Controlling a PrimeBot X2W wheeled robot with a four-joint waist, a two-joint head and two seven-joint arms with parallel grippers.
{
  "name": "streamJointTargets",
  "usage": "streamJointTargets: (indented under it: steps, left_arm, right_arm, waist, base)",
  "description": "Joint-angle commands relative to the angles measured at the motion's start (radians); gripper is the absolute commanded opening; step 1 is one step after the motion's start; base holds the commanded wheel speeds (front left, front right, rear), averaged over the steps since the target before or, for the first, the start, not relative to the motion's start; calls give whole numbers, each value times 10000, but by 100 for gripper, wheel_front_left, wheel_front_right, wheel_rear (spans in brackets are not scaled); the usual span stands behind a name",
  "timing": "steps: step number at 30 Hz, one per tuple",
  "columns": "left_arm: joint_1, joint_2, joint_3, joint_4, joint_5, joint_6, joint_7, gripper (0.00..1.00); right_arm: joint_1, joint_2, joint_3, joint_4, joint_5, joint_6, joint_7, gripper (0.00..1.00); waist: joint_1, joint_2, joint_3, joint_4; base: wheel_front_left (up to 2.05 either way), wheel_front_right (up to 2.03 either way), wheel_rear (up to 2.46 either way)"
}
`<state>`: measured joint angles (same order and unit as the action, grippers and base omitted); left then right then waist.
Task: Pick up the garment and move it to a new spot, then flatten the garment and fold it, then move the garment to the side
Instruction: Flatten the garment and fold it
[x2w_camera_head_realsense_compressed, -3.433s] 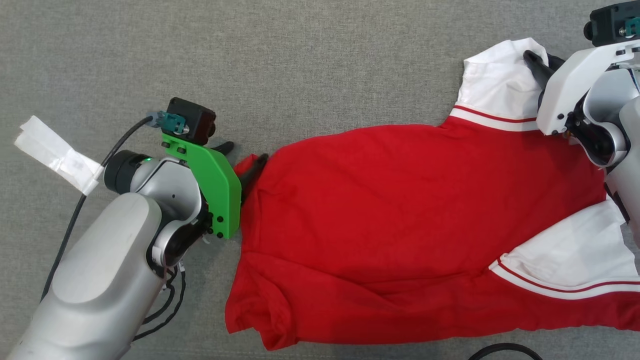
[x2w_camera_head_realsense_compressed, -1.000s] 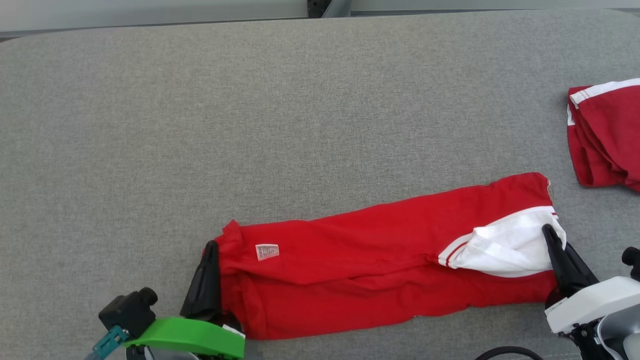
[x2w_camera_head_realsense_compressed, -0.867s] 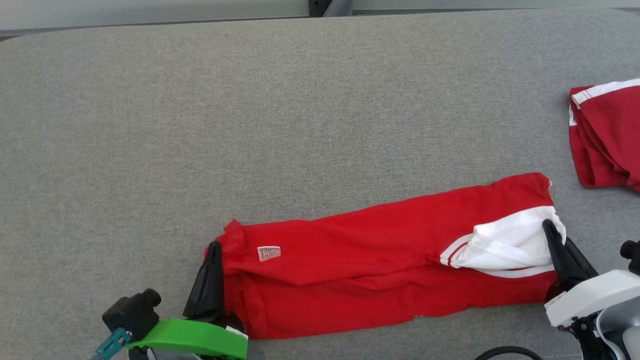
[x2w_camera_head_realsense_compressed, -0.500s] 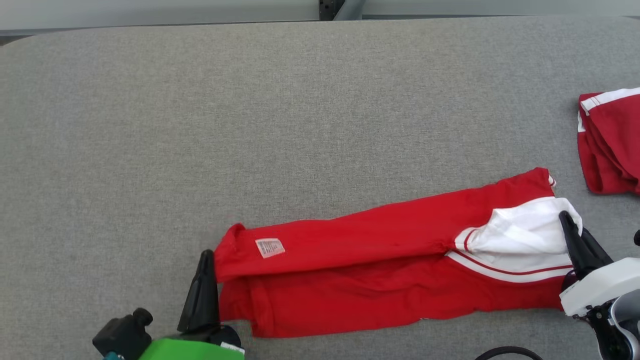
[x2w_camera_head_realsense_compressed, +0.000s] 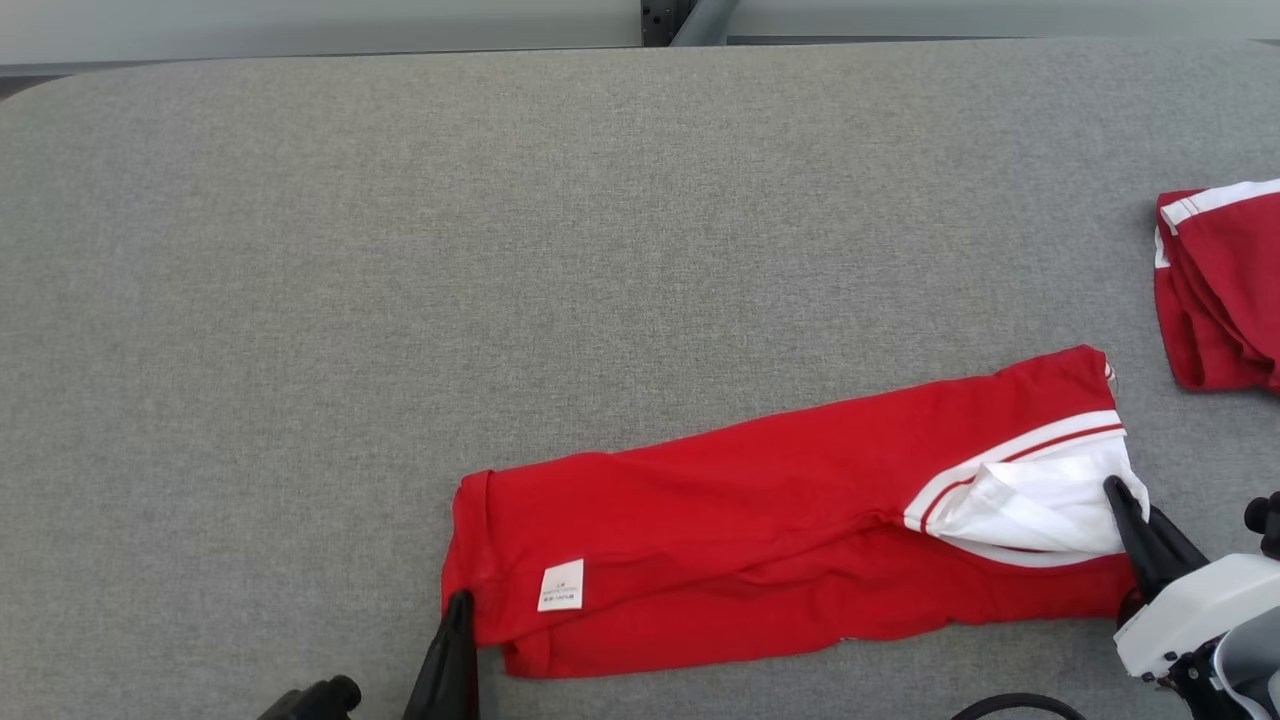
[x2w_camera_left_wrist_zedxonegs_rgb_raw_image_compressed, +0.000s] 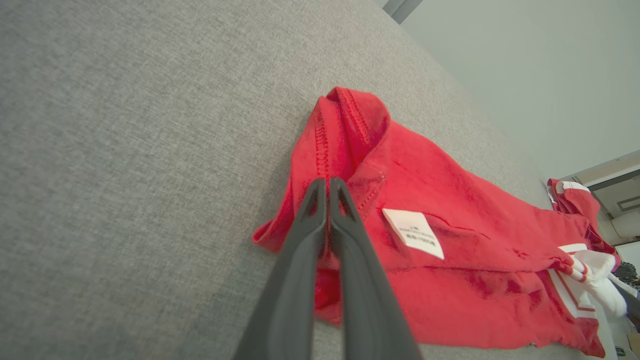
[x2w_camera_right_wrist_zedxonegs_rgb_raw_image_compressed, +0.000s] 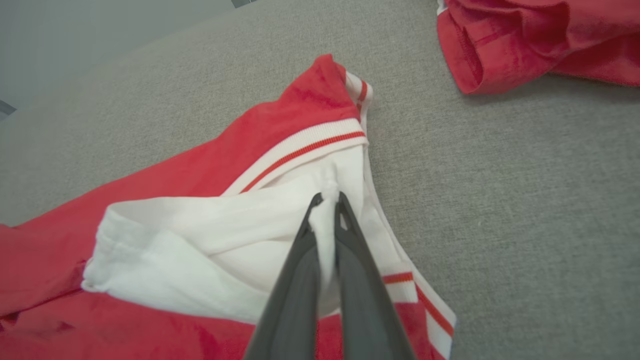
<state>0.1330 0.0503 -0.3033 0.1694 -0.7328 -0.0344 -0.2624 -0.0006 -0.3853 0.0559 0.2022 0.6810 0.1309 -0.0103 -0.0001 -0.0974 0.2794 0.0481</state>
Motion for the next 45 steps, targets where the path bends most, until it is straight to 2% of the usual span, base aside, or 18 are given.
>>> streamJointTargets:
  steps: [1, 6, 9, 13, 16, 19, 23, 27, 31, 32, 33, 34, 39, 45]
  left_arm:
    - [26, 11, -61, 130, -7, 71, -25, 100]
    - [116, 95, -84, 456, 112, 528, 144, 100]
    - [341, 286, 515, 43, 527, 1038, 28, 100]
    - [477, 226, 1779, -1307, 1544, 1270, -22, 100]
    - [581, 130, 2521, -2189, 2732, 1228, -19, 100]
    - [603, 65, 2948, -2674, 3446, 1026, -21, 100]
    - [594, 16, 3056, -2677, 3974, 748, -23, 100]
    - [376, 9, 2994, -2620, 3898, 638, -24, 100]
    - [333, 7, 3118, -2447, 4126, 450, -24, 100]
    - [311, 9, 3148, -2386, 4209, 368, -24, 100]
    - [301, 11, 3167, -2303, 4287, 279, -24, 100]
    - [295, 10, 3176, -2200, 4358, 205, -24, 100]
    - [177, 9, 3240, -1679, 4907, -186, -25, 100]
    - [214, 9, 3317, -1341, 5019, -300, -25, 100]
  right_arm:
    - [139, -51, 2, 38, -72, -4, -14, 100]
    - [308, -318, -184, -102, -203, -4, 160, 100]
    - [494, -423, -685, -538, -107, -4, 295, 100]
    - [597, -453, -1428, -1123, -98, -4, 752, 100]
    - [330, -384, -1605, -1214, -215, -4, 1273, 100]
    - [-26, -298, -1376, -805, -418, -4, 1810, 100]
    - [-648, -2, -1016, 307, -438, -4, 2225, 100]
    - [-1058, 109, -560, 1713, -418, -4, 2365, 100]
    - [-1231, 273, 10, 2427, 268, 0, 2715, 100]
    - [-1295, 267, 160, 2527, 438, 2, 2749, 73]
    - [-1353, 255, 291, 2591, 586, 0, 2726, 33]
    - [-1435, 258, 435, 2647, 807, 2, 2748, 0]
    - [-1727, -36, 924, 2621, 2091, 9, 3011, 0]
    - [-2095, -817, 670, 2580, 2950, -4, 2741, 0]
  waist:
    - [1, 0, -20, -20]
    - [1, 0, -159, -2]
    - [1, 0, -248, 33]
    - [1, 0, -249, 106]
    - [1, 0, -173, 133]
    - [1, 0, -111, 131]
    - [1, 0, -73, 133]
    - [1, 0, -65, 267]
    - [1, 0, -40, 244]
    - [1, 0, -43, 221]
    - [1, 0, -56, 193]
    - [1, 0, -78, 161]
    - [1, 0, -246, -31]
    - [1, 0, -495, -246]
  base:
    - [0, 0, 0]
    - [0, 0, 0]
    - [0, 0, 0]
    - [0, 0, 0]
    - [0, 0, 0]
    - [0, 0, 0]
    - [0, 0, 0]
    - [0, 0, 0]
    - [0, 0, 0]
    - [0, 0, 0]
    - [0, 0, 0]
    - [0, 0, 0]
    - [0, 0, 0]
    - [0, 0, 0]
